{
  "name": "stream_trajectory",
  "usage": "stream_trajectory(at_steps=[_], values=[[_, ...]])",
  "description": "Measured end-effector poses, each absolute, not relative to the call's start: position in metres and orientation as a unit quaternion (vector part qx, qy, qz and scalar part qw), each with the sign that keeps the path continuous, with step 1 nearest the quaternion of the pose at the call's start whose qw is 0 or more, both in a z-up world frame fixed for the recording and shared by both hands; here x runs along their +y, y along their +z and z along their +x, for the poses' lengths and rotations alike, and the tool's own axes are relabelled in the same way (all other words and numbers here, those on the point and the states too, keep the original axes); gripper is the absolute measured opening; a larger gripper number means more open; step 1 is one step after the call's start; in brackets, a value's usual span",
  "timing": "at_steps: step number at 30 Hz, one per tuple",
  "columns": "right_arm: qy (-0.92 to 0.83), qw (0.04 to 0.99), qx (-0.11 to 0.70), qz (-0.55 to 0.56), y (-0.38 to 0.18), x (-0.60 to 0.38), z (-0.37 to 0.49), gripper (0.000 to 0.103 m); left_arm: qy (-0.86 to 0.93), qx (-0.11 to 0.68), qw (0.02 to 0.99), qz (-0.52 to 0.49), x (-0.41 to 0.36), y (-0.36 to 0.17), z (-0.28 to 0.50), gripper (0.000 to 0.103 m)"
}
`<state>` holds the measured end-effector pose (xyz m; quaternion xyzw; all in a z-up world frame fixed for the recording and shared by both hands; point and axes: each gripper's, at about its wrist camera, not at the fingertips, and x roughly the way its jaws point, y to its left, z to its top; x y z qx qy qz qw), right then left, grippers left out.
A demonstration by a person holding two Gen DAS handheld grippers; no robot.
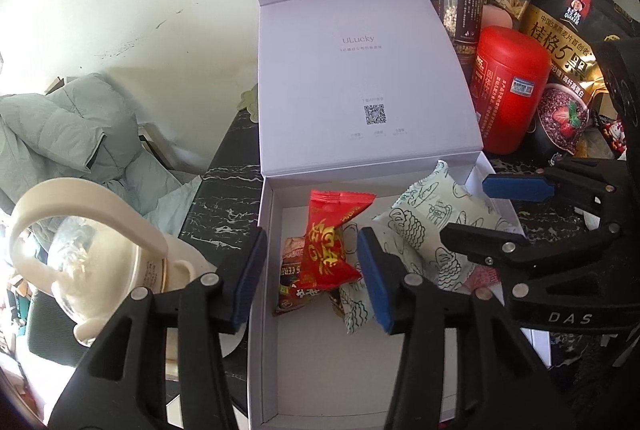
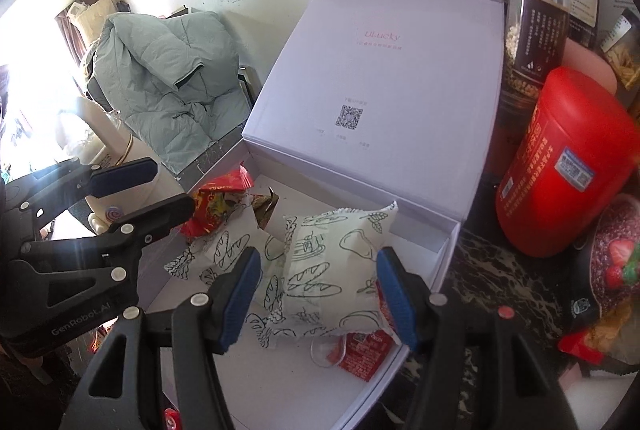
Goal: Organize objects
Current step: 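Lower the candy wrapper into the box and open the left gripper while the right releases the pastry bag, then withdraw both open tools back from the lavender box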
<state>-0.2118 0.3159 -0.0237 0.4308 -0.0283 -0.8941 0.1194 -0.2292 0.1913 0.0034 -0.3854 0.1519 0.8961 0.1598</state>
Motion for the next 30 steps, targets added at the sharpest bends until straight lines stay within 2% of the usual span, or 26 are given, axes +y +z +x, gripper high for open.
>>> stream_trajectory(at_steps=[4,11,24,30], values=[[-0.9,0.134,-0.027,0.415,-0.009,0.314,-0.199,0.065,0.901,0.149,0.156,-0.375,0.186,0.015,-0.221,0.056],[-0.911,0.128,-0.022,0.391,0.009,0.312,-0.179,0.068,0.91,0.136,0.149,-0.361,0.177,0.033,-0.202,0.063],[-0.922,0.146,-0.01,0.359,0.032,0.301,-0.137,0.07,0.923,0.114,0.141,-0.34,0.162,0.052,-0.161,0.067],[-0.919,0.176,-0.012,0.351,0.036,0.294,-0.118,0.07,0.928,0.102,0.133,-0.332,0.151,0.06,-0.141,0.079]])
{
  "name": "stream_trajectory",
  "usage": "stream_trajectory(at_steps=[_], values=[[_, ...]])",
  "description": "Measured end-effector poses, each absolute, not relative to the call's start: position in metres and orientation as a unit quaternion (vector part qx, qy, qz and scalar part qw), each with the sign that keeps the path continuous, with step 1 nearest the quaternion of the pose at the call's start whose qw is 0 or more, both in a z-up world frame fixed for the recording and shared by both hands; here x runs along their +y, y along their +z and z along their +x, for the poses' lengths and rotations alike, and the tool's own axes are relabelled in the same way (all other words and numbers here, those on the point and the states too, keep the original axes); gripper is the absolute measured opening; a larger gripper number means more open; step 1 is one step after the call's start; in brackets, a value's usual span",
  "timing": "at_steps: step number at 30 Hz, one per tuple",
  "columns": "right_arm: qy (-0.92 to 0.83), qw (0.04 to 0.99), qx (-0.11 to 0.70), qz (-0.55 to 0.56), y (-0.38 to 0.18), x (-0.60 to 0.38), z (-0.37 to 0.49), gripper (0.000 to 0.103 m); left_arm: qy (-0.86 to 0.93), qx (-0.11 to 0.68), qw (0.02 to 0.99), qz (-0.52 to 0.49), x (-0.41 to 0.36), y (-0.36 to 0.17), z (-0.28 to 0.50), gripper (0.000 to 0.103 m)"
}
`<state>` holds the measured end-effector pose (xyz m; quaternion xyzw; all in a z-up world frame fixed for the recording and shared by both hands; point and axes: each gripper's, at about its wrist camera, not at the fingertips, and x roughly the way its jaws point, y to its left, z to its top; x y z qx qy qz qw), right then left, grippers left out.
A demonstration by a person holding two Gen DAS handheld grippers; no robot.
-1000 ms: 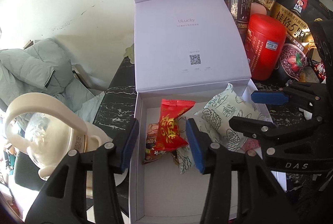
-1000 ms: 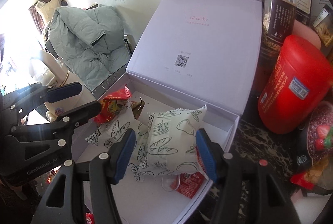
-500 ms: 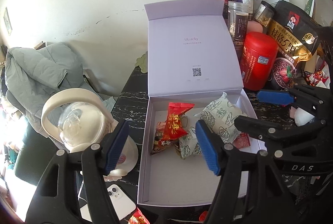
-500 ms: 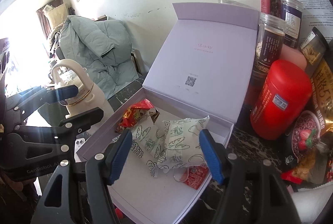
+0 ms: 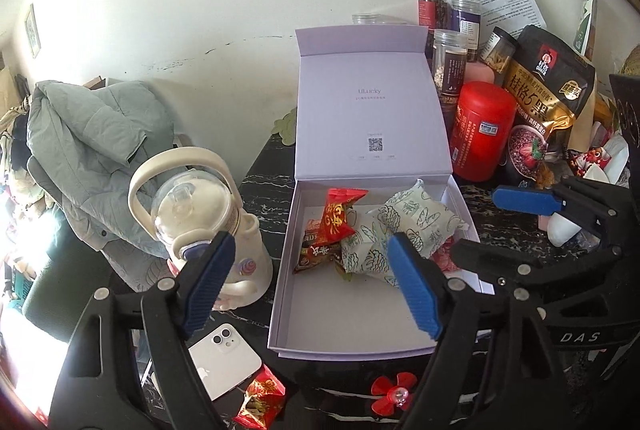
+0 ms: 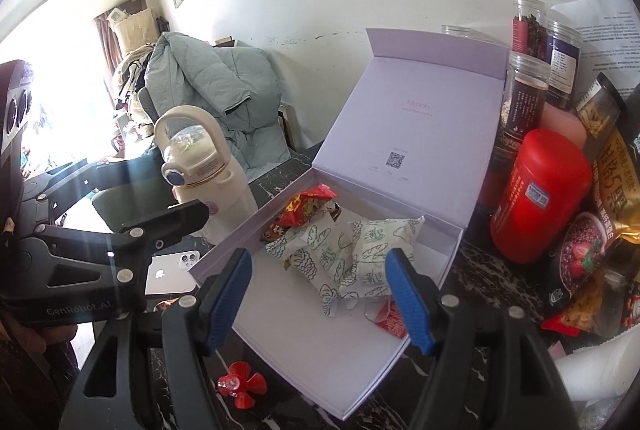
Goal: Organize objects
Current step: 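Withdraw both open tools back from the lavender box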
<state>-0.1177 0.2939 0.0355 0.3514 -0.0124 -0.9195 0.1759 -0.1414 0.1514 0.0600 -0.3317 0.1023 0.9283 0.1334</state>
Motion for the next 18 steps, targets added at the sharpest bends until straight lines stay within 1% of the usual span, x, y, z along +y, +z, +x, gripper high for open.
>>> stream_trajectory(at_steps=[18], values=[[-0.907,0.217,0.035,0.358,0.028,0.257,-0.083,0.071,0.94,0.067,0.075,-0.325,0.104,0.059,-0.094,0.087]])
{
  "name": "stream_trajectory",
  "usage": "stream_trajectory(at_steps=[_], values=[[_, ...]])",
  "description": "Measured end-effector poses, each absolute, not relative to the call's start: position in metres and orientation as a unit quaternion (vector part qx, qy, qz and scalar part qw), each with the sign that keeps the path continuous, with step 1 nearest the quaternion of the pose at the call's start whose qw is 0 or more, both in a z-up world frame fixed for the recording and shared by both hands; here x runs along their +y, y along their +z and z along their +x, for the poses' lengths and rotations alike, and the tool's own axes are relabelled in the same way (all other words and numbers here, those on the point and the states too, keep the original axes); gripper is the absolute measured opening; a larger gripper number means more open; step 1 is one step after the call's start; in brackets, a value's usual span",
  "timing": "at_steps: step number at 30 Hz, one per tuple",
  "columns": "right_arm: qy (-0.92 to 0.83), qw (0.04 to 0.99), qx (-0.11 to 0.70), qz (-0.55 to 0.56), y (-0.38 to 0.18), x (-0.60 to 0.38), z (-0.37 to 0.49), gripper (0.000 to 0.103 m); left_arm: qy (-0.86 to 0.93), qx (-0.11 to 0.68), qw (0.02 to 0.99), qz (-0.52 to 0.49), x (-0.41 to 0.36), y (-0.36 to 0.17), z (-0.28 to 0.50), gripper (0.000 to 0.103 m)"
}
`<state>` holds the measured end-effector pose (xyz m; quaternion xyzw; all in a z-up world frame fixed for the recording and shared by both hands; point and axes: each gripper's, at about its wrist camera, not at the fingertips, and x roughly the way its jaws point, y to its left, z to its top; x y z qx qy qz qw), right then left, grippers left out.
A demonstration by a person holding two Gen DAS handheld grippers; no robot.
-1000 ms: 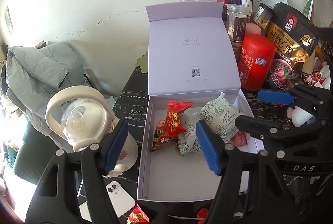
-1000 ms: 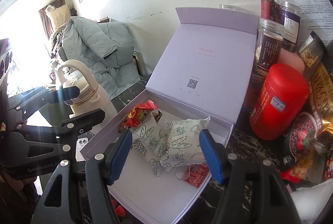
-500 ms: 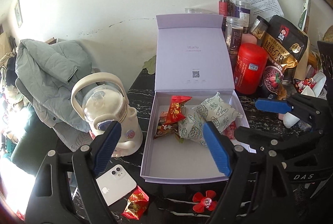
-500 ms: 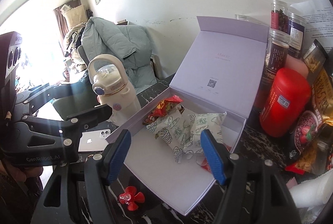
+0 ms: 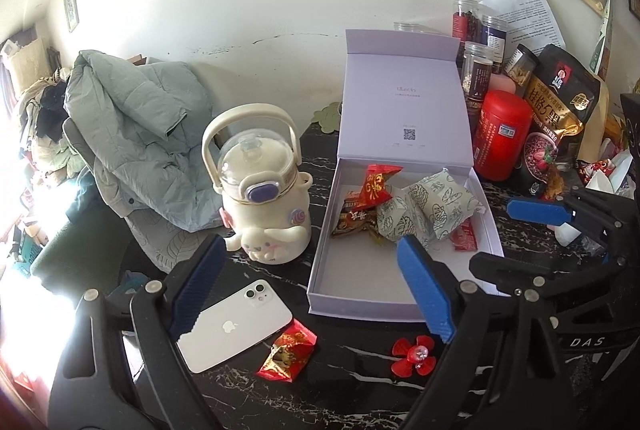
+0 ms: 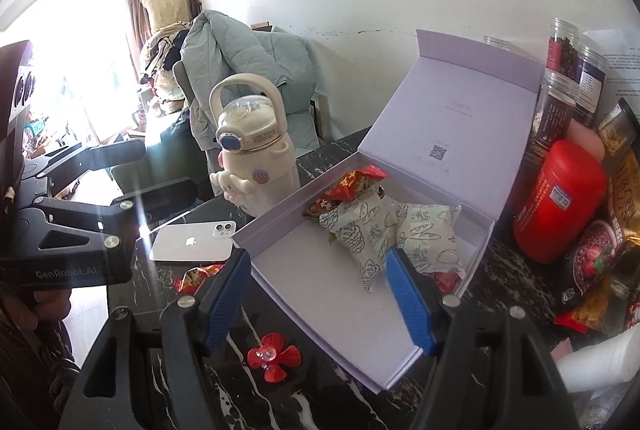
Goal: Organize objects
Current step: 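Withdraw both open tools back from the lavender box, then move the left tool to another red candy wrapper while the right tool reaches the red pinwheel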
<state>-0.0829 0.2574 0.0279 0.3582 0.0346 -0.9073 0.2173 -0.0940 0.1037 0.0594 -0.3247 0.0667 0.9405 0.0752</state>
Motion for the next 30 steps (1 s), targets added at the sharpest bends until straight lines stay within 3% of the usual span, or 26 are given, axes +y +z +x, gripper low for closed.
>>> stream_trajectory(at_steps=[30], values=[[-0.855,0.259,0.08,0.442,-0.046,0.199,-0.067,0.072,0.917,0.034,0.044,-0.396,0.056,-0.018,-0.065,0.091]])
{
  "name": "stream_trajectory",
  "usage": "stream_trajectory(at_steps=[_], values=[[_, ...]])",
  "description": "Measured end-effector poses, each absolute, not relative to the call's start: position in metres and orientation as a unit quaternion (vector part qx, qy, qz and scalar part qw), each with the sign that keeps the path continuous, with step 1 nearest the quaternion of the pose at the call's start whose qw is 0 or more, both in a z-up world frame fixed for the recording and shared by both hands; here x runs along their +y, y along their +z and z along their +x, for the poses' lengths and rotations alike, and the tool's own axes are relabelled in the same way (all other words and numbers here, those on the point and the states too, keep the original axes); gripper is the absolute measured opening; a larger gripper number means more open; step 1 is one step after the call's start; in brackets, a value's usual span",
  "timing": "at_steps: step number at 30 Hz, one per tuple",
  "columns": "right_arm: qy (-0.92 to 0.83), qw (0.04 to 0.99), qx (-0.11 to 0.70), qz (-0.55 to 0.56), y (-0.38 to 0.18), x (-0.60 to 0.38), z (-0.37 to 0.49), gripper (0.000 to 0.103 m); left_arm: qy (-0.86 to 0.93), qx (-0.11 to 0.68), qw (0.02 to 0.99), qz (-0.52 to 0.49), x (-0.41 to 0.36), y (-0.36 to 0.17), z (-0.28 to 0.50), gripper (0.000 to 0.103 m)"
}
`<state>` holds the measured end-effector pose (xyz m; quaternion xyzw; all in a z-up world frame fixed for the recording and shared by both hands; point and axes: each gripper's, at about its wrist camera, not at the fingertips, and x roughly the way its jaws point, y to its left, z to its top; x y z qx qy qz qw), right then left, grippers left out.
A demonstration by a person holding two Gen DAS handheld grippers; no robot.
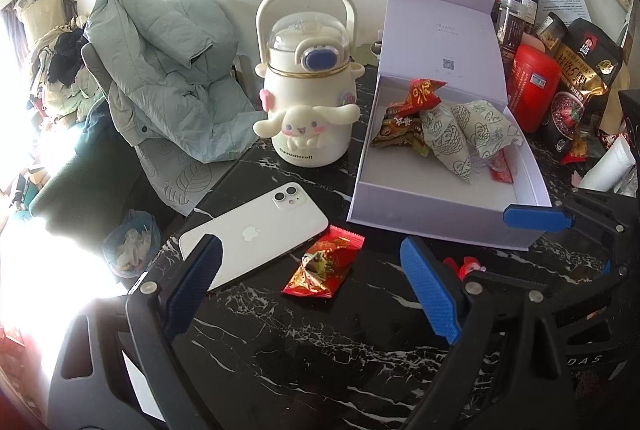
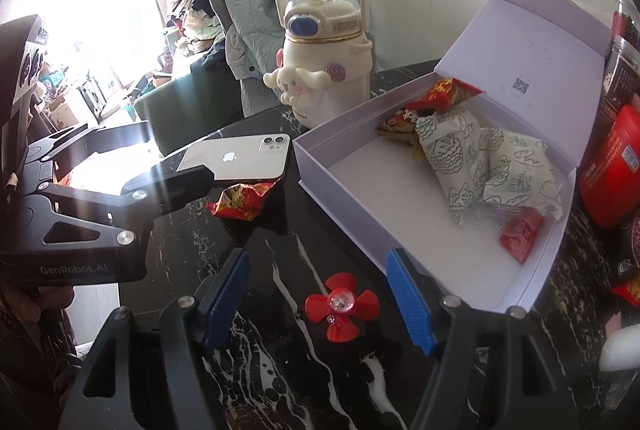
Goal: Organize objects
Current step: 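Move the left tool to another red candy wrapper while the right tool reaches the red pinwheel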
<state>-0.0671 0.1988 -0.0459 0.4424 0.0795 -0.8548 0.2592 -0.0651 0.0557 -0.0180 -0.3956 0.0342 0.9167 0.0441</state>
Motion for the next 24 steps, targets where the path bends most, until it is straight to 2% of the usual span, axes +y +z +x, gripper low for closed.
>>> stream_trajectory(at_steps=[8,16,24], values=[[-0.85,0.263,0.083,0.448,-0.067,0.195,-0.054,0.072,0.91,0.032,0.071,-0.406,0.053,-0.043,-0.064,0.091],[-0.875,0.22,-0.001,0.432,-0.088,0.225,-0.049,0.072,0.907,0.046,0.094,-0.407,0.058,-0.061,-0.069,0.091],[-0.875,0.213,-0.006,0.434,-0.103,0.225,-0.051,0.072,0.899,0.039,0.105,-0.424,0.06,-0.082,-0.081,0.091]])
